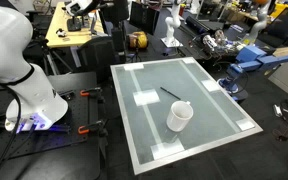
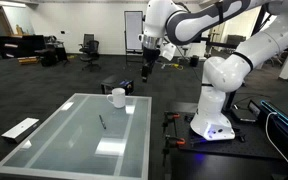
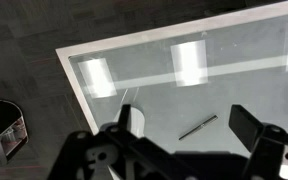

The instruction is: Put the pen into the mug.

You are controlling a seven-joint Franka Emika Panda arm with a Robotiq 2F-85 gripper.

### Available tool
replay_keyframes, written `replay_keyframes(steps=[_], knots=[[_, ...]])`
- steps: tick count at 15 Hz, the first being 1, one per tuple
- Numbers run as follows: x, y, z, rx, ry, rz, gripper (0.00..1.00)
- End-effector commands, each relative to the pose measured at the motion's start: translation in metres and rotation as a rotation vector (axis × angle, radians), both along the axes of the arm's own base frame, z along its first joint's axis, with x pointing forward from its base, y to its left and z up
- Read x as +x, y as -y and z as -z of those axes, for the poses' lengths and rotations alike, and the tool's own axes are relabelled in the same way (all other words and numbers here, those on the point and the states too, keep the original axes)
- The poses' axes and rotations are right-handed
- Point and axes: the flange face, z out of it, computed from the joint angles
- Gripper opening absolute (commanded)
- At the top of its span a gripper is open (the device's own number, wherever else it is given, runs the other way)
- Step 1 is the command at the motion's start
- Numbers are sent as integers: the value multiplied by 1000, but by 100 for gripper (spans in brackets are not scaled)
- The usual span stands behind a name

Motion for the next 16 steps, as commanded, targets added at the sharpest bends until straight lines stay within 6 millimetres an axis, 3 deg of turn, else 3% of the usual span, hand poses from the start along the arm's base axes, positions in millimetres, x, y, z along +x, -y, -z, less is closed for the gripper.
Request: replay_keyframes(steps=[1, 10, 16], knots=[[0, 0, 1, 0, -6, 0, 100], [0, 0, 6, 1, -17, 0, 100], [23, -28, 10, 31, 24, 38, 100]])
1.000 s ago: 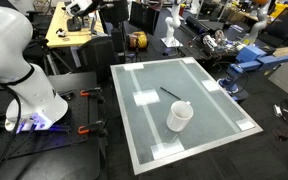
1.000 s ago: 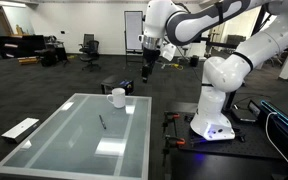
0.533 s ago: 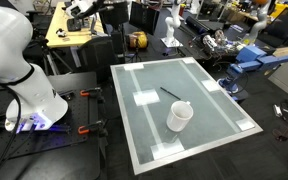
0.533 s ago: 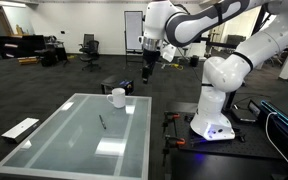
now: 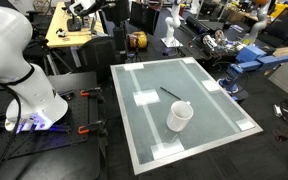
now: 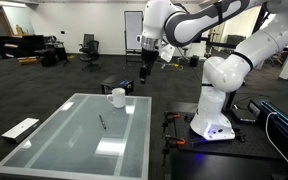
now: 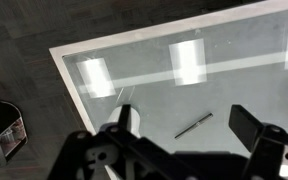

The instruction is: Put the pen into the mug.

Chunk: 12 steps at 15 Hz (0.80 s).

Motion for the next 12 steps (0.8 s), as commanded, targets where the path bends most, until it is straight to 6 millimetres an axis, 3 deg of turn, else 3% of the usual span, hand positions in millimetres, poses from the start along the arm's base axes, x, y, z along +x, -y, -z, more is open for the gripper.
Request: replay_keyframes(steps=[1, 12], knots=[[21, -21, 9, 31, 24, 39, 100], [104, -72, 71, 173, 111, 280, 100]])
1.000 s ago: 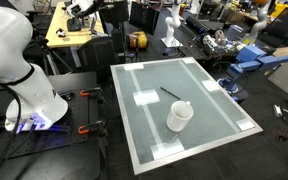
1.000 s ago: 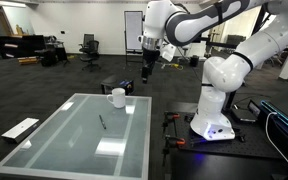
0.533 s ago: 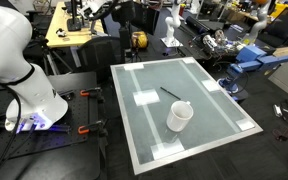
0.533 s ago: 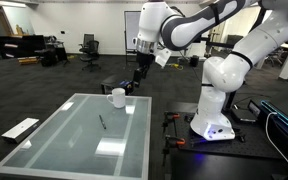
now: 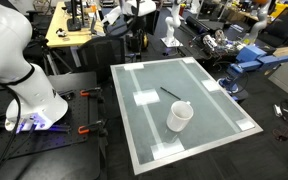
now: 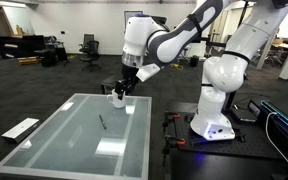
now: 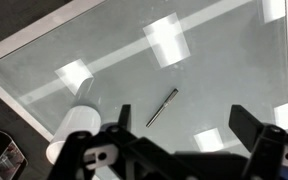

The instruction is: Put the pen into the mug.

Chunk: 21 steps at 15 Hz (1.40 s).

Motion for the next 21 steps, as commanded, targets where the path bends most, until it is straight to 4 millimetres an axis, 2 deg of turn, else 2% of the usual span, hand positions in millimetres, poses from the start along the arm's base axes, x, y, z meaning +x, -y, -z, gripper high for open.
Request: replay_keyframes(steps=[1, 6, 11, 17, 21], knots=[[39, -9, 22, 63, 6, 91, 100], [76, -4, 51, 130, 29, 229, 100], [108, 19, 85, 158, 14, 415, 100], [138, 45, 135, 167, -31, 508, 100], [150, 49, 167, 160, -35, 530, 100]])
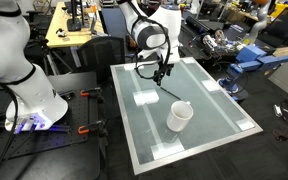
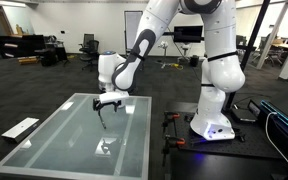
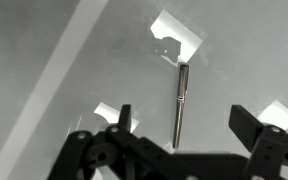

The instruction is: Put the pen into the mug.

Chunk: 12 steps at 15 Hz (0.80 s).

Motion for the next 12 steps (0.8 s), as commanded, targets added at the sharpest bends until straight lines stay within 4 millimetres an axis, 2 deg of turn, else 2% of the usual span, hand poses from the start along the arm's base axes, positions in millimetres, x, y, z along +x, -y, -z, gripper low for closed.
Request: replay_keyframes(steps=[1, 7, 12], knots=[[16, -2, 25, -3, 23, 35, 100], [23, 1, 61, -17, 10, 48, 100], [25, 8, 72, -11, -2, 85, 100]])
